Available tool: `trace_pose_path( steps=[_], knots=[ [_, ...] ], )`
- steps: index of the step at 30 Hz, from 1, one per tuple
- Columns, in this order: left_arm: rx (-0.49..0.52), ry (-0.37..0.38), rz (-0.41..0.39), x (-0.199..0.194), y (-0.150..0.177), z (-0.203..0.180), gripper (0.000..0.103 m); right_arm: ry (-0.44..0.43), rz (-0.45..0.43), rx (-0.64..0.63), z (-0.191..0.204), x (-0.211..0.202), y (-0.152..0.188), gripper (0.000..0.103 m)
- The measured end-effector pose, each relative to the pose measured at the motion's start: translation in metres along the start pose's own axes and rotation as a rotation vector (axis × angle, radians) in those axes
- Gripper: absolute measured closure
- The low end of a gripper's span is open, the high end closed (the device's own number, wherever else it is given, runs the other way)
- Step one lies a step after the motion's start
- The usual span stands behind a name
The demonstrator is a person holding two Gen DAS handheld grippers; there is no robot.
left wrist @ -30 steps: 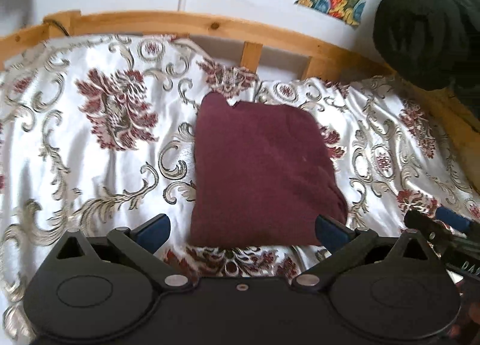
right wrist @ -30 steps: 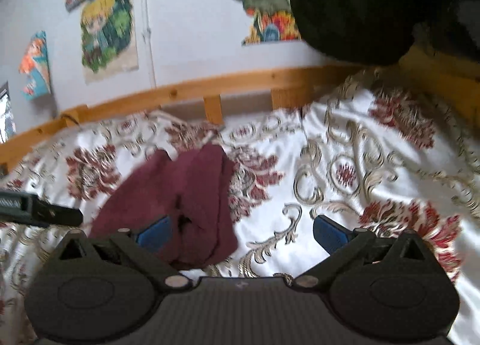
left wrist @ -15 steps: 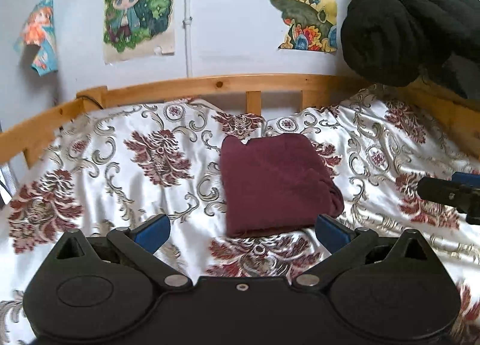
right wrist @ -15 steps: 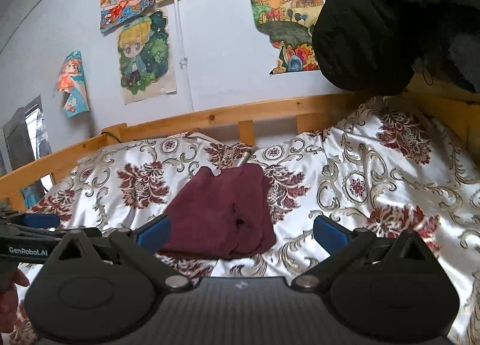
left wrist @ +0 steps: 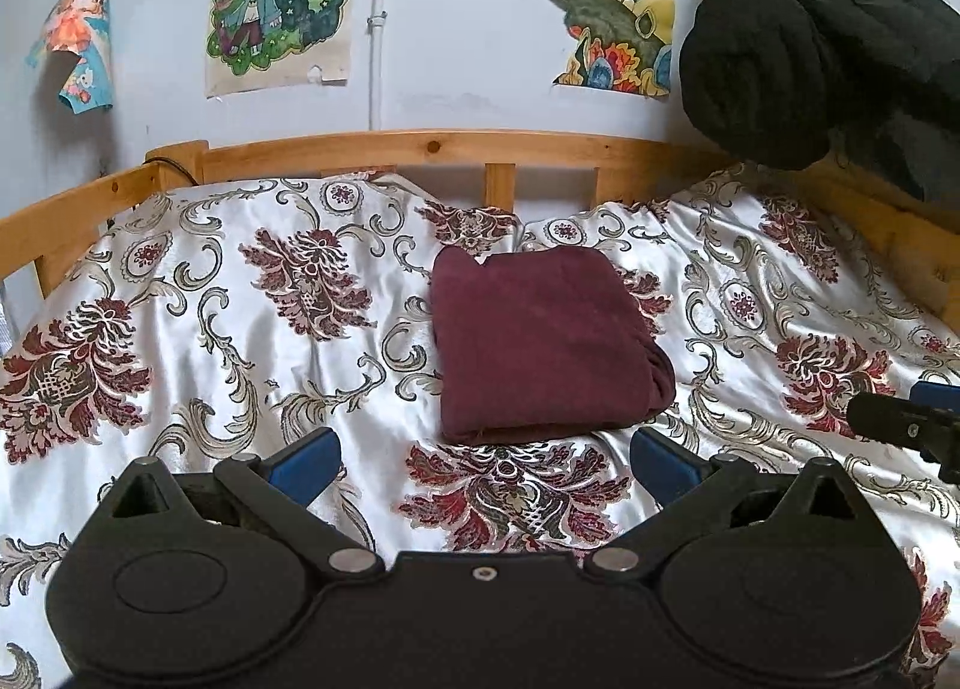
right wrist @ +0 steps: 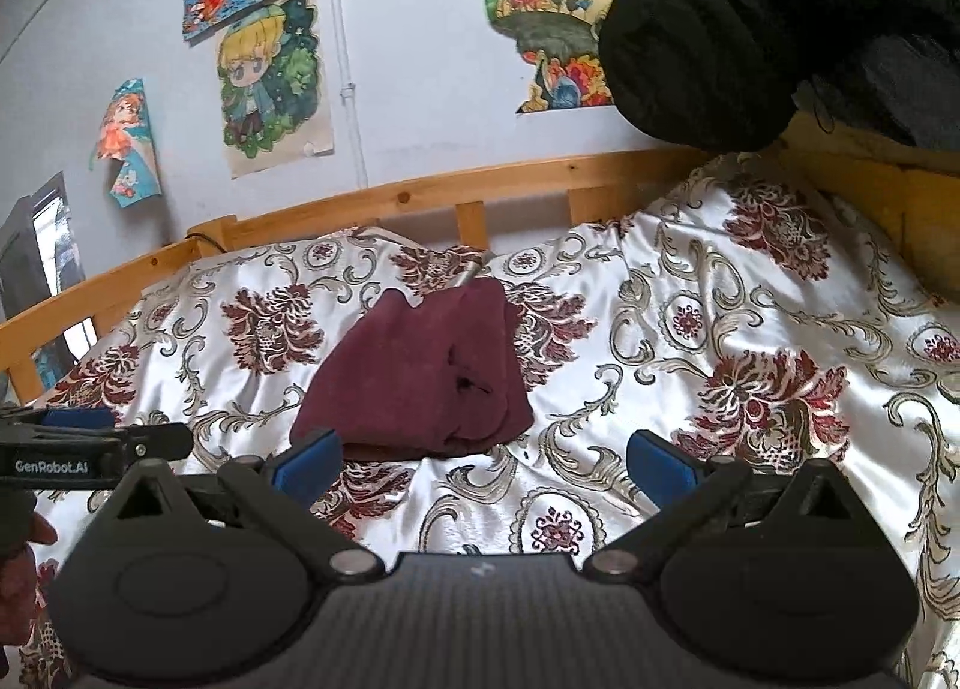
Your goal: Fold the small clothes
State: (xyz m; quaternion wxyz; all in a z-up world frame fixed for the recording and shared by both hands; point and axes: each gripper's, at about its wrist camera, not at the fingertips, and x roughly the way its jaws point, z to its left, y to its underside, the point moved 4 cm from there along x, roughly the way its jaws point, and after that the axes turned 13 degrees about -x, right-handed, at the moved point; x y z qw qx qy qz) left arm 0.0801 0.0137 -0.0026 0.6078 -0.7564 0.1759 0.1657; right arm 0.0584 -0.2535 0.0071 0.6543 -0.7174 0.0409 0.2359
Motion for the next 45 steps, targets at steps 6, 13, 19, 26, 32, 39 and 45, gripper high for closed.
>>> trace_pose_path(
  steps=[6,13,19,26,32,39,45],
  knots=[
    [-0.004,-0.003,0.006,-0.0001,0.0012,0.001,0.001,-0.006,0.009,0.004,0.0001,0.0019,0.002,0.0],
    [0.003,-0.002,0.008,0.0,0.0022,0.0005,0.001,-0.005,0.01,0.009,-0.0001,0.0016,0.0023,0.0],
    [0.006,0.002,0.006,-0.0004,0.0034,-0.0008,0.001,-0.004,0.012,0.015,-0.001,0.0025,0.0026,0.0],
    [0.006,-0.032,0.014,0.0013,0.0038,0.0009,0.001,-0.005,0.014,0.015,-0.0016,0.0036,0.003,0.0],
    [0.008,-0.055,0.026,0.003,0.0052,0.0028,0.001,-0.006,0.015,0.011,-0.0007,0.0044,0.0052,0.0],
    [0.012,-0.059,0.018,0.0021,0.0044,0.0031,0.001,-0.007,0.018,0.011,0.001,0.0039,0.0054,0.0],
    [0.012,-0.063,0.018,0.0023,0.0046,0.0035,0.001,-0.007,0.02,0.011,0.0025,0.0036,0.0055,0.0]
  ],
)
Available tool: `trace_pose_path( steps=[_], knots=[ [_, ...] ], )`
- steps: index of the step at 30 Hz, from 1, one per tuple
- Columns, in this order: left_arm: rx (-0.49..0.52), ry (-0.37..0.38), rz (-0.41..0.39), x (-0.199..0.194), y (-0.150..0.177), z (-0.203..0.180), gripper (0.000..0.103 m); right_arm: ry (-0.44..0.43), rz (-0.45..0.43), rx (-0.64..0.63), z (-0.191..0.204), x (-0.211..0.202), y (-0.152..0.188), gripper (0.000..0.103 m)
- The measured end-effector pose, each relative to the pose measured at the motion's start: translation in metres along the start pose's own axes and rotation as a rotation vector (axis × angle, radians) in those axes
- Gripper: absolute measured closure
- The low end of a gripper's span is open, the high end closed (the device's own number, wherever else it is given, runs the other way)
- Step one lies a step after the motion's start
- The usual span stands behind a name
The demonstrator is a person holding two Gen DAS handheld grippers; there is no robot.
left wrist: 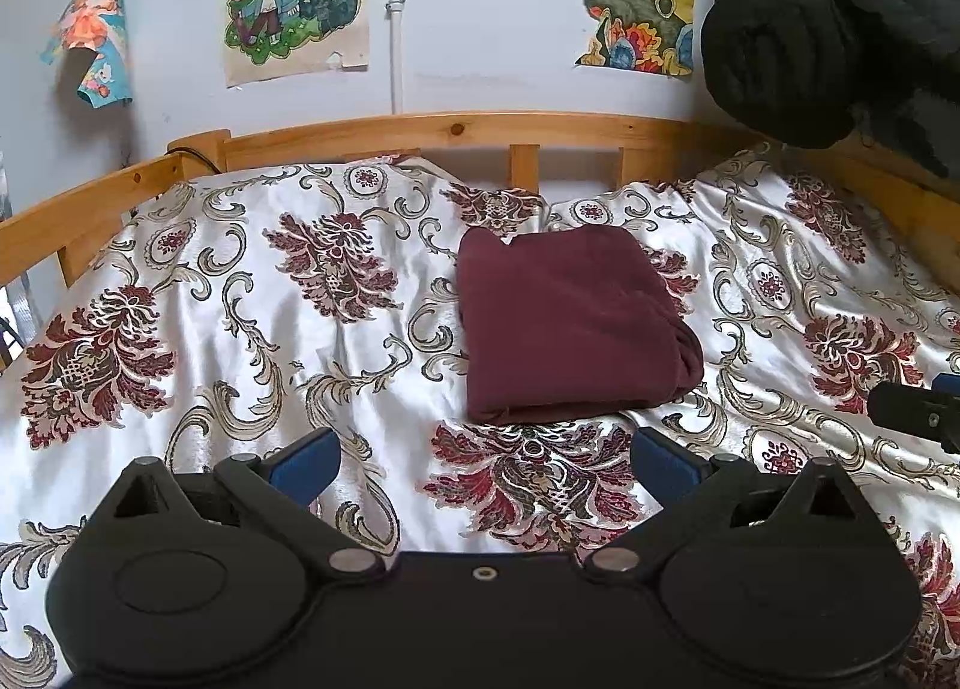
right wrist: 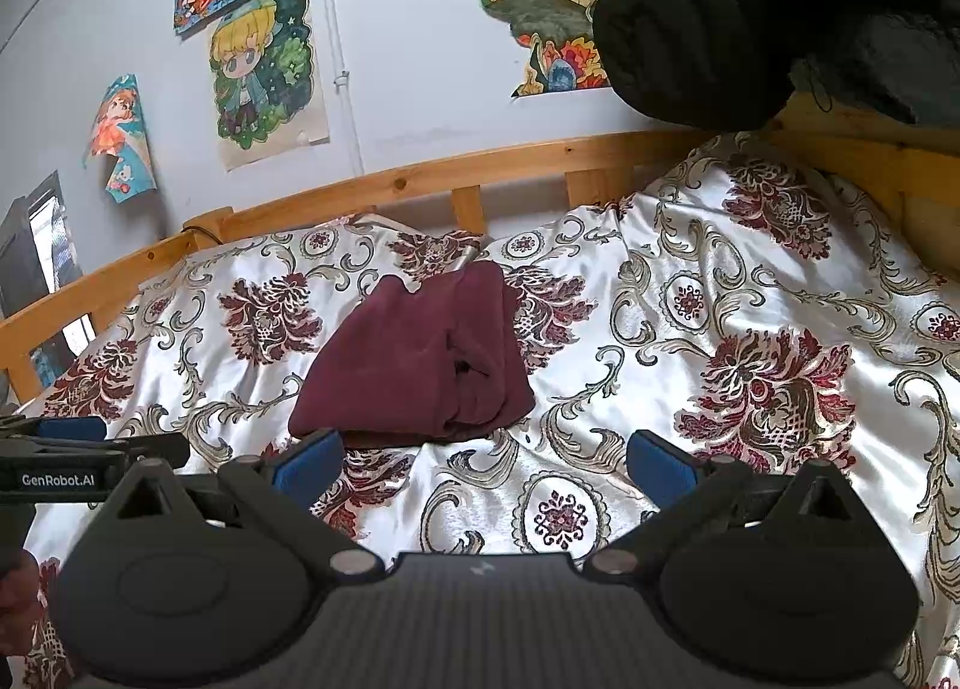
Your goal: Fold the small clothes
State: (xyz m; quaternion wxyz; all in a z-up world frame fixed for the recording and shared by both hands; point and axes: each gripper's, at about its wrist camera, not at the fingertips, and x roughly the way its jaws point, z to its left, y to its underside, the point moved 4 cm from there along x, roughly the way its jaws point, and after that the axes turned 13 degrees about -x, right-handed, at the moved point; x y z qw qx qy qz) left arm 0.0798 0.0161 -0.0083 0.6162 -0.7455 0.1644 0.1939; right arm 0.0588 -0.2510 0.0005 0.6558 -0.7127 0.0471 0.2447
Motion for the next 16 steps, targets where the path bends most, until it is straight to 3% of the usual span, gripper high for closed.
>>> trace_pose_path(
  steps=[16],
  knots=[
    [-0.002,0.021,0.011,0.0,0.0024,-0.003,0.001,-0.007,0.001,-0.003,0.0006,-0.0001,0.0004,0.0]
  ],
)
